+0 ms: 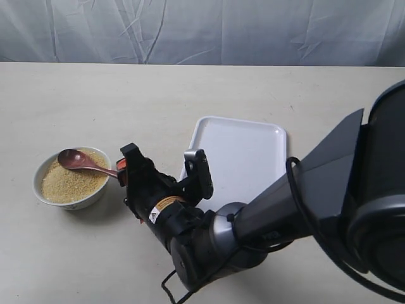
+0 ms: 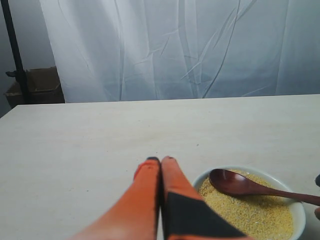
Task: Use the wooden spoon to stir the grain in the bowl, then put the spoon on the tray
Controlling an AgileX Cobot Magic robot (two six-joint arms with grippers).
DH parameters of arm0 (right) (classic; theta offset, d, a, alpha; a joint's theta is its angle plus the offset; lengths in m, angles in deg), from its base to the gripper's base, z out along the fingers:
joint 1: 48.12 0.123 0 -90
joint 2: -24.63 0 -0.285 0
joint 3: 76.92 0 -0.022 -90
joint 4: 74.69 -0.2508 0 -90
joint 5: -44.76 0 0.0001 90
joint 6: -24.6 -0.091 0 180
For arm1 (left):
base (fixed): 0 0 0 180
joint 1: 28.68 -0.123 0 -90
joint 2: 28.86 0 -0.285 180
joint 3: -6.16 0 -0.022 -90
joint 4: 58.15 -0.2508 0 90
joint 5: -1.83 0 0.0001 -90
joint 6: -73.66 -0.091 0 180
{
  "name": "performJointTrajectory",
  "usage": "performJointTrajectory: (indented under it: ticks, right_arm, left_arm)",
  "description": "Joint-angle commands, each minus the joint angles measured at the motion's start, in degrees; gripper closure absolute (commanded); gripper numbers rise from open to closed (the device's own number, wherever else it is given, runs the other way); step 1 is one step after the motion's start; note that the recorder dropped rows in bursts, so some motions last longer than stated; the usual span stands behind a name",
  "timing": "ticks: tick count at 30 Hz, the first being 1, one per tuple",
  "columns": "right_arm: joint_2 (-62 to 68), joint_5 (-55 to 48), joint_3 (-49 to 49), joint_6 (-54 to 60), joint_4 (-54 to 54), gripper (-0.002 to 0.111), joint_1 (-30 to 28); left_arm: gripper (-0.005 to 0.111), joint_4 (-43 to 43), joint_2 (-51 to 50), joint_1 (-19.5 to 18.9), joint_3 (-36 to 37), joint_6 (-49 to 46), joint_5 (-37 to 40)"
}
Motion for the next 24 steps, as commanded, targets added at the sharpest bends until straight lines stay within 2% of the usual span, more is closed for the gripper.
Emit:
performJointTrajectory:
  ticks: [1, 4, 6, 14, 24]
  right_arm:
    - [-0.08, 0.73, -0.20, 0.78, -3.45, 0.060, 1.09]
    - [-0.08, 2.80, -0.20, 2.93, -7.08, 0.060, -0.24]
    - [-0.08, 4.38, -0.20, 3.51, -5.72, 0.060, -1.67]
    - [-1.31, -0.30, 1.94, 3.56, -7.47, 0.060, -2.26]
    - [-5.66, -2.96, 4.86, 3.46, -9.84, 0.060, 1.53]
  left_arm:
    - [0.107, -0.15, 0.21, 0.07, 0.14, 0.01, -0.27]
    - [0.107, -0.15, 0.21, 0.07, 0.14, 0.01, -0.27]
    - [0.107, -0.15, 0.21, 0.07, 0.14, 0.01, -0.27]
    - [0.107, -0.15, 0.21, 0.07, 0.14, 0.01, -0.27]
    - [0.107, -0.15, 0.21, 0.07, 0.14, 0.01, -0.27]
